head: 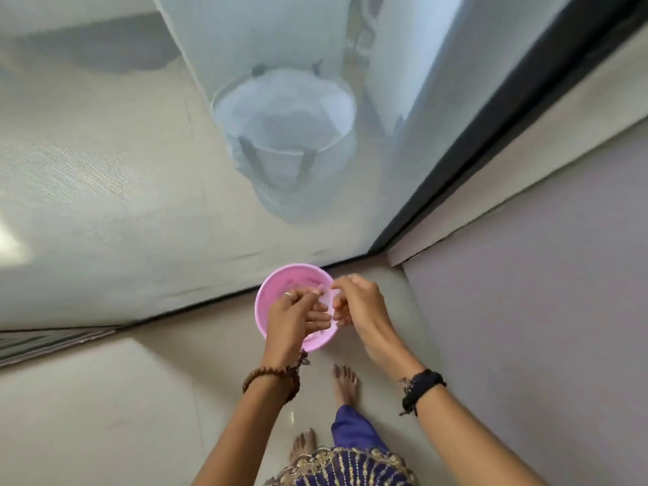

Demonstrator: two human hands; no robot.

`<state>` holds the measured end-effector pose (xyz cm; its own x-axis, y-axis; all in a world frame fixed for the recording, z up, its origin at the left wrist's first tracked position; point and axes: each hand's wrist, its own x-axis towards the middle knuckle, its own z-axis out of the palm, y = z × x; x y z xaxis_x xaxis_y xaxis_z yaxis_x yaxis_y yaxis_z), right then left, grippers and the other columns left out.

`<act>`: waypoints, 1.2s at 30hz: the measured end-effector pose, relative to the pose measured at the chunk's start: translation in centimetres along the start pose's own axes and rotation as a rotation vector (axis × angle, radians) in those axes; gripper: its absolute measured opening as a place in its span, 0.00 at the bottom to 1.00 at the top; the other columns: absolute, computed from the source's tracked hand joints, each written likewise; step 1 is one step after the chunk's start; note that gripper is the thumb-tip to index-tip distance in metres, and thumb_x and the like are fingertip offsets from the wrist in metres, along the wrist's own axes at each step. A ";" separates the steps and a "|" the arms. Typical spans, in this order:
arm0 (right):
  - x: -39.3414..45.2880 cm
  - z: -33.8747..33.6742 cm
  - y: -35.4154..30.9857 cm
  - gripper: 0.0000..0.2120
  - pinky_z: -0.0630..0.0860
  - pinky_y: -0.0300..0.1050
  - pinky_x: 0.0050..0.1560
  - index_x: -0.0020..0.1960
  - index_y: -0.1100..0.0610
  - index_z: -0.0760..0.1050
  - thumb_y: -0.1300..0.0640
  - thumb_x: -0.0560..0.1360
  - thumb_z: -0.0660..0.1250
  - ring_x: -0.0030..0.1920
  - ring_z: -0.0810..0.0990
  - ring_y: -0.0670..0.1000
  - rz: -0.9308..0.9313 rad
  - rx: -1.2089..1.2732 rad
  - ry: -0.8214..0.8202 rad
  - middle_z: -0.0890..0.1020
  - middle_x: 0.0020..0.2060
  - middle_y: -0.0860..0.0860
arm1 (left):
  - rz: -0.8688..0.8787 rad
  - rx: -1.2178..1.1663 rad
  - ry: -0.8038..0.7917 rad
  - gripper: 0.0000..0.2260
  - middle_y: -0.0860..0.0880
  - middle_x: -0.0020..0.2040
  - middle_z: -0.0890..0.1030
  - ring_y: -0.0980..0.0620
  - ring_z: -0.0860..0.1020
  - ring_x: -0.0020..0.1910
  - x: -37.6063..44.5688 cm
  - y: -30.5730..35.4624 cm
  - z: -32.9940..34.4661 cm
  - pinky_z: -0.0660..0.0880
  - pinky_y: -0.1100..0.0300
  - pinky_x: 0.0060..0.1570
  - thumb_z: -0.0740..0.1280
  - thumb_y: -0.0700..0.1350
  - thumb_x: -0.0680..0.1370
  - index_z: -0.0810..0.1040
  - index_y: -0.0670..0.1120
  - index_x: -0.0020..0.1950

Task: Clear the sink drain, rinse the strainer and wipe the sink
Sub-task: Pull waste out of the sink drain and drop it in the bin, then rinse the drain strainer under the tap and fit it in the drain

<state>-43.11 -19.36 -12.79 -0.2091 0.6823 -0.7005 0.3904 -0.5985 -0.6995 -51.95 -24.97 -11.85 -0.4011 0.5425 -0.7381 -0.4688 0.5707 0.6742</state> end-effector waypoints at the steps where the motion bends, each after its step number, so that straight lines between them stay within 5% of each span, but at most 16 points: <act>1: -3.0 -1.3 -2.0 0.09 0.69 0.38 0.26 0.37 0.57 0.73 0.61 0.75 0.59 0.24 0.71 0.47 -0.029 0.045 0.024 0.73 0.24 0.49 | 0.036 0.000 -0.038 0.08 0.46 0.27 0.76 0.56 0.76 0.21 -3.0 2.0 0.9 0.75 0.66 0.24 0.62 0.35 0.77 0.75 0.41 0.38; 12: -31.5 -16.4 -11.2 0.09 0.59 0.36 0.22 0.42 0.55 0.75 0.59 0.78 0.58 0.22 0.64 0.44 -0.298 0.401 0.325 0.69 0.23 0.48 | 0.421 0.281 -0.553 0.05 0.48 0.32 0.78 0.56 0.76 0.25 -30.7 11.2 9.9 0.74 0.66 0.27 0.62 0.40 0.78 0.77 0.41 0.48; 23: -41.1 -33.1 -4.6 0.07 0.66 0.33 0.21 0.41 0.58 0.75 0.59 0.76 0.63 0.20 0.69 0.43 -0.345 0.687 0.849 0.71 0.19 0.46 | 0.260 0.494 -1.073 0.05 0.46 0.28 0.79 0.53 0.79 0.25 -42.0 5.6 28.4 0.76 0.64 0.28 0.58 0.36 0.79 0.72 0.40 0.46; 32: -41.7 -49.1 5.9 0.06 0.67 0.34 0.23 0.43 0.59 0.75 0.59 0.77 0.62 0.25 0.72 0.47 -0.168 0.712 1.141 0.77 0.29 0.51 | 0.154 0.784 -1.142 0.08 0.47 0.30 0.77 0.57 0.77 0.22 -45.0 -4.9 46.2 0.75 0.67 0.25 0.60 0.33 0.77 0.73 0.43 0.40; 36: -41.2 -55.1 10.6 0.05 0.72 0.38 0.33 0.43 0.56 0.74 0.59 0.77 0.62 0.33 0.75 0.50 -0.081 0.595 1.216 0.80 0.39 0.55 | 0.165 0.889 -1.114 0.10 0.46 0.33 0.77 0.57 0.77 0.25 -45.3 -8.6 53.0 0.75 0.69 0.26 0.61 0.33 0.77 0.73 0.43 0.38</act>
<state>19.04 -30.68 16.48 0.8259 0.4748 -0.3042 -0.0931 -0.4173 -0.9040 11.91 -21.78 17.14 0.6077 0.5937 -0.5275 0.3271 0.4181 0.8475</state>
